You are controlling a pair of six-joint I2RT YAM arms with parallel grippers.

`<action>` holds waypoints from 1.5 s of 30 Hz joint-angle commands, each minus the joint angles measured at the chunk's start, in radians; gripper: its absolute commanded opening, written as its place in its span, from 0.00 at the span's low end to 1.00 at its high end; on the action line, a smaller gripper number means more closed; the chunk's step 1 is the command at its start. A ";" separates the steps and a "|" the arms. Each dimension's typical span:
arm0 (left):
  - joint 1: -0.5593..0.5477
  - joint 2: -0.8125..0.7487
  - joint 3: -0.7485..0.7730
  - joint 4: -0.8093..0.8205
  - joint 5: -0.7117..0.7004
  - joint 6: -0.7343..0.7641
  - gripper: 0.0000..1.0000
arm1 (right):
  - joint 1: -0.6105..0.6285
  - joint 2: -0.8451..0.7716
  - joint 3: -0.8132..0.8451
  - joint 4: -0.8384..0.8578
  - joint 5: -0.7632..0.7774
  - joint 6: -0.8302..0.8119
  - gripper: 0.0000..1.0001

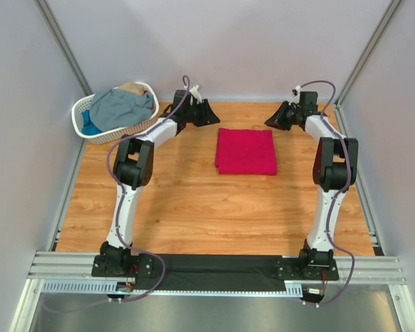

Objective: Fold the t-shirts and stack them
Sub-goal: Fold the tshirt

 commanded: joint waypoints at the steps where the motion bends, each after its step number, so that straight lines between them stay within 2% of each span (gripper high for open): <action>1: -0.034 -0.210 -0.111 0.023 -0.001 0.045 0.45 | 0.006 -0.136 -0.033 -0.018 -0.227 0.002 0.11; 2: -0.040 -0.248 -0.142 0.058 0.002 0.037 0.45 | 0.008 -0.145 -0.054 -0.035 -0.257 0.003 0.02; 3: -0.046 -0.261 -0.168 0.078 0.011 0.025 0.45 | 0.008 -0.165 -0.072 -0.043 -0.283 0.003 0.00; 8: -0.054 -0.193 -0.210 0.179 0.079 -0.044 0.44 | 0.072 -0.195 -0.255 0.018 -0.415 0.008 0.00; 13: -0.043 0.009 -0.031 0.150 0.148 -0.110 0.43 | 0.132 -0.117 -0.307 0.046 -0.476 0.002 0.02; 16: -0.031 0.069 0.049 0.126 0.139 -0.118 0.43 | 0.133 -0.074 -0.352 0.089 -0.481 0.016 0.03; 19: -0.016 0.135 0.104 0.109 0.137 -0.136 0.43 | 0.127 -0.024 -0.358 0.048 -0.464 -0.012 0.03; 24: 0.006 0.129 0.134 0.106 0.137 -0.142 0.43 | 0.126 -0.046 -0.358 0.014 -0.459 -0.027 0.04; 27: 0.015 0.071 0.132 0.054 0.140 -0.110 0.43 | 0.126 -0.096 -0.349 -0.014 -0.459 -0.020 0.04; 30: 0.015 -0.043 0.063 -0.017 0.110 -0.040 0.43 | 0.121 -0.171 -0.344 -0.040 -0.444 -0.006 0.04; 37: -0.048 -0.328 -0.297 0.000 0.112 0.019 0.42 | 0.090 -0.189 -0.343 -0.096 -0.416 -0.029 0.07; 41: -0.121 -0.390 -0.446 0.070 0.122 0.017 0.41 | 0.060 -0.130 -0.288 -0.098 -0.415 -0.033 0.09; 45: -0.157 -0.396 -0.535 0.106 0.100 0.033 0.40 | 0.008 -0.031 -0.134 -0.115 -0.424 -0.015 0.10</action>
